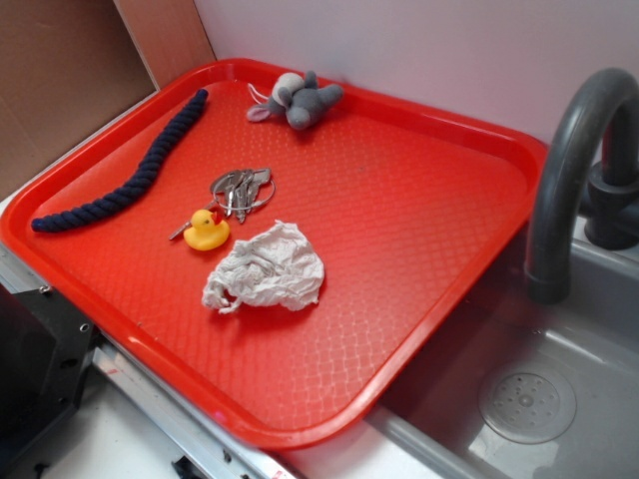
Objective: Grab the blue rope.
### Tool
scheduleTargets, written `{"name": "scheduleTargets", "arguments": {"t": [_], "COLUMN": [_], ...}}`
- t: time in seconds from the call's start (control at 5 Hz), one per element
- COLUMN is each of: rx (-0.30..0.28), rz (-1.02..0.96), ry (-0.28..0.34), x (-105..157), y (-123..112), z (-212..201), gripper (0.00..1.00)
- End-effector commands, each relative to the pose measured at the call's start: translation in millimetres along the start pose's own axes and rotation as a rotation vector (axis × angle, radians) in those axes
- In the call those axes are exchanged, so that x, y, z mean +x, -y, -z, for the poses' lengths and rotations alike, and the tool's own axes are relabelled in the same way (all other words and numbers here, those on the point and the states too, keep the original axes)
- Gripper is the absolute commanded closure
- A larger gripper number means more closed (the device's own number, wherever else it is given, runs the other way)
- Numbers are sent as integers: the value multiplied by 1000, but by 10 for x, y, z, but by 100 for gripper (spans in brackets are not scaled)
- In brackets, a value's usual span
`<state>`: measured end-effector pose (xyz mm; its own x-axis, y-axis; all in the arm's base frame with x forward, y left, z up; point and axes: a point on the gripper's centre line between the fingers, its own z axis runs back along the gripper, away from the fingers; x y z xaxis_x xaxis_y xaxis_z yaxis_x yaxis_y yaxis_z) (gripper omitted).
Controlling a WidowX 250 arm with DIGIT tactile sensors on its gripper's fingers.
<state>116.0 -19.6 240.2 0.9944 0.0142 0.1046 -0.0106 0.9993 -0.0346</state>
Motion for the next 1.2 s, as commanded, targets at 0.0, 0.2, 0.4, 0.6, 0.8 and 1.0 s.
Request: {"name": "scheduleTargets", "arguments": {"t": [0.0,0.2,0.4,0.6,0.8,1.0], "rx": [0,20,50,33,6,32], "rz": [0,-39,-61,-40,-14,-37], "ry": [0,42,57,61,68,65], "x": [0,57,126,140,122,134], "y": [0,-214,-474,-656,-765,-897], "z": [0,98,301,477,691,953], "gripper": [0,0,0,0,0,0]}}
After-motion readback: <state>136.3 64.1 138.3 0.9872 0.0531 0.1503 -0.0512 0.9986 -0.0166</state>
